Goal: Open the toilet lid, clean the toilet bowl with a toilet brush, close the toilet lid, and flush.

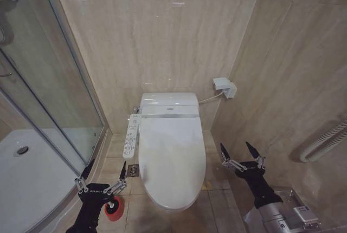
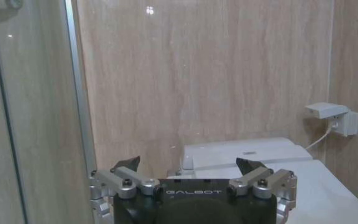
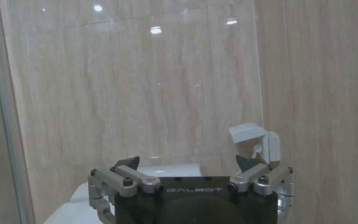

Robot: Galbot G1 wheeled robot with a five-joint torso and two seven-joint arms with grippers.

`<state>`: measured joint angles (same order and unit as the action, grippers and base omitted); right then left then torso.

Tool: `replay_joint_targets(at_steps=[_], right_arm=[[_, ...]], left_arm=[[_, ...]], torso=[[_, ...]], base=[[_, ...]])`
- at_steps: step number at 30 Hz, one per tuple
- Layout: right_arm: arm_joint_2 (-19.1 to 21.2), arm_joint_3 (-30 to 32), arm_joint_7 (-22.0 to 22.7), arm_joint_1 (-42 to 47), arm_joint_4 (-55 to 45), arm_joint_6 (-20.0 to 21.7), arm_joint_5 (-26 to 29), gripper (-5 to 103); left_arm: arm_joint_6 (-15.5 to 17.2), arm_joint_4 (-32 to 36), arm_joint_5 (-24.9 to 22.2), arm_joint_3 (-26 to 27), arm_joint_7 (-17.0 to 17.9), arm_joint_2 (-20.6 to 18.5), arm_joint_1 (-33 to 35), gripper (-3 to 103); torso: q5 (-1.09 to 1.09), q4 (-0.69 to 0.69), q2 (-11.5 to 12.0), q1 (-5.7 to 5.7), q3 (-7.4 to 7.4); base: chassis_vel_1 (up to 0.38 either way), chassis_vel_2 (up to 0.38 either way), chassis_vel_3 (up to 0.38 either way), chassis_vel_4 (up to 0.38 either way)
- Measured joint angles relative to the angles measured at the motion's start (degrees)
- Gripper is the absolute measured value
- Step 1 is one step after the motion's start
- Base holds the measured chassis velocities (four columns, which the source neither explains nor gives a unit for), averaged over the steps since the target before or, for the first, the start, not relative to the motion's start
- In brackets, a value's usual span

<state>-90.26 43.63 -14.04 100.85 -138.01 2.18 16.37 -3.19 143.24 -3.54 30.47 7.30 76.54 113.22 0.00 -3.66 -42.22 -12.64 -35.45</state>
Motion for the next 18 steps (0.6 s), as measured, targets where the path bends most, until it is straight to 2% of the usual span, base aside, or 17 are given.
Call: replay_joint_targets(at_steps=[18], right_arm=[[0.00, 0.00, 0.00, 0.00, 0.00, 0.00, 0.00, 100]], left_arm=[[0.00, 0.00, 0.00, 0.00, 0.00, 0.00, 0.00, 100]], torso=[[0.00, 0.00, 0.00, 0.00, 0.00]], base=[[0.000, 0.000, 0.000, 0.000]])
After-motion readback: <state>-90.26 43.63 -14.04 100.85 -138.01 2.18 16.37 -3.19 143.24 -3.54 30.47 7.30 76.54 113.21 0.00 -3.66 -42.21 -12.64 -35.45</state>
